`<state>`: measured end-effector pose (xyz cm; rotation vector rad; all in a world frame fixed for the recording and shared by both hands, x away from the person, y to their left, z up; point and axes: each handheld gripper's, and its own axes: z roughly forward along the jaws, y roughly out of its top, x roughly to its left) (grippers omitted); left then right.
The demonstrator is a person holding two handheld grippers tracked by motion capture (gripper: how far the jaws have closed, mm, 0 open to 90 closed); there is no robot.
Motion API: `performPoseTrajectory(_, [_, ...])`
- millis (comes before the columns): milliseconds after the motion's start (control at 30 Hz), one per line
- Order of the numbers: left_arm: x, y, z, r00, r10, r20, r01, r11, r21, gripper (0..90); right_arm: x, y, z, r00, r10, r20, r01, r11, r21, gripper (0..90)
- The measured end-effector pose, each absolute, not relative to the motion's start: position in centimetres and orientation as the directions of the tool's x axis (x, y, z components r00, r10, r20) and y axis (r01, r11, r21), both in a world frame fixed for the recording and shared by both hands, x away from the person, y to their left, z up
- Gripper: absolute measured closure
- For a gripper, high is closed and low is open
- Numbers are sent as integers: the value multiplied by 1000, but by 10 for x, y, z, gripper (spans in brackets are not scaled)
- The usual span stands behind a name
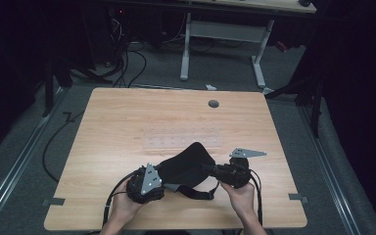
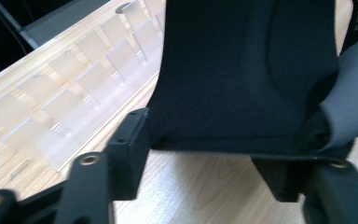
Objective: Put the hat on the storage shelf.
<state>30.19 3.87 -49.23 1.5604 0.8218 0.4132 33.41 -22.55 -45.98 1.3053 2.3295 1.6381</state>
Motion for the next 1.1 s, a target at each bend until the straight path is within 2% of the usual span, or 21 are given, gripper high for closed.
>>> performPoseTrajectory(167, [302, 32, -493, 688, 706, -168, 248, -10, 969, 467, 335, -218, -461, -661, 602, 448, 621, 104, 776, 837])
performPoseTrajectory(267, [302, 32, -493, 686, 705, -182, 259, -3, 966, 494, 335, -216, -461, -661, 601, 449, 623, 106, 775, 836])
performPoseTrajectory(533, [298, 35, -486, 718, 654, -238, 312, 3, 950, 666, 336, -218, -463, -665, 597, 448, 615, 99, 782, 809])
performPoseTrajectory(667, [296, 37, -484, 743, 597, -303, 373, 8, 928, 743, 336, -219, -463, -662, 599, 450, 614, 90, 784, 786])
performPoseTrajectory(800, [294, 40, -481, 760, 540, -361, 420, 16, 908, 842, 338, -223, -464, -651, 603, 461, 617, 68, 784, 741])
performPoseTrajectory(900, [292, 37, -481, 760, 537, -366, 429, 9, 903, 859, 340, -225, -465, -647, 595, 477, 618, 44, 785, 717])
performPoseTrajectory(1000, [293, 39, -478, 752, 525, -398, 451, 29, 892, 861, 340, -228, -464, -649, 592, 478, 609, 28, 792, 611])
performPoseTrajectory(1100, [293, 44, -474, 746, 527, -407, 453, 45, 890, 861, 339, -234, -464, -649, 607, 459, 592, 25, 805, 545])
